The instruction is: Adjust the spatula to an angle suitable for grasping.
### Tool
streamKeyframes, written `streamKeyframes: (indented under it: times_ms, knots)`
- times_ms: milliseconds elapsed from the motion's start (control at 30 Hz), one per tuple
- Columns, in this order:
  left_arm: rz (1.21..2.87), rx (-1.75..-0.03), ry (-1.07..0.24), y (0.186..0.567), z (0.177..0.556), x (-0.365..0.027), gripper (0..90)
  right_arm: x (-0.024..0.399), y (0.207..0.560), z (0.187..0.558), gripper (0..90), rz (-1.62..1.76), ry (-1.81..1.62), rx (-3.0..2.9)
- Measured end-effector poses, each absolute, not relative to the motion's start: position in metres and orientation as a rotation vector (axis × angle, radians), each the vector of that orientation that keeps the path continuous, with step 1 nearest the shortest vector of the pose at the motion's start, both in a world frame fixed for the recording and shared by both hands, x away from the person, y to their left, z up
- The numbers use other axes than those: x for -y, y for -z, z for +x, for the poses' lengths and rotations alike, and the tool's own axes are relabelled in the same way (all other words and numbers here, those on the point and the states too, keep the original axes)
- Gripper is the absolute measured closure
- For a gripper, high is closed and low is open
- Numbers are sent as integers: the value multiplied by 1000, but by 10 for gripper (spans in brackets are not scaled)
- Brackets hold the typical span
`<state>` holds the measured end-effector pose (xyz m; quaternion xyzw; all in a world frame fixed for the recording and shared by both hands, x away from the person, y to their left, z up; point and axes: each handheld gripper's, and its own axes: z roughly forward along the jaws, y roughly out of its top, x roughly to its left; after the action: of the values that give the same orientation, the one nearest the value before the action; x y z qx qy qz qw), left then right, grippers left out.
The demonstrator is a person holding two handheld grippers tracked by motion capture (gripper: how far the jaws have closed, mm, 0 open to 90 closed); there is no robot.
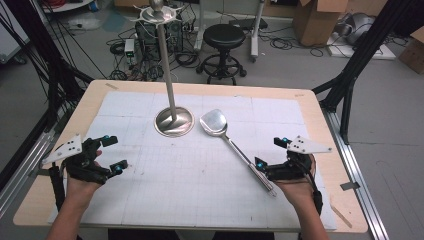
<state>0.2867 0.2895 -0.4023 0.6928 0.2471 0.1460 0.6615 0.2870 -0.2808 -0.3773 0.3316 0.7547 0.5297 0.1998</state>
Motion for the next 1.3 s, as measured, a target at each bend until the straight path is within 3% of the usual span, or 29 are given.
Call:
streamKeyframes:
  times_ms: [933,1000,1300]
  knots:
    - [1589,-567,-330,405,289,-284,17,278,378,291,8,978,-1451,-2095]
    - [1594,-569,-325,406,290,-283,17,279,378,291,47,985,-1436,-2103]
    - [1579,-568,-327,404,289,-285,17,271,382,290,65,967,-1399,-2140]
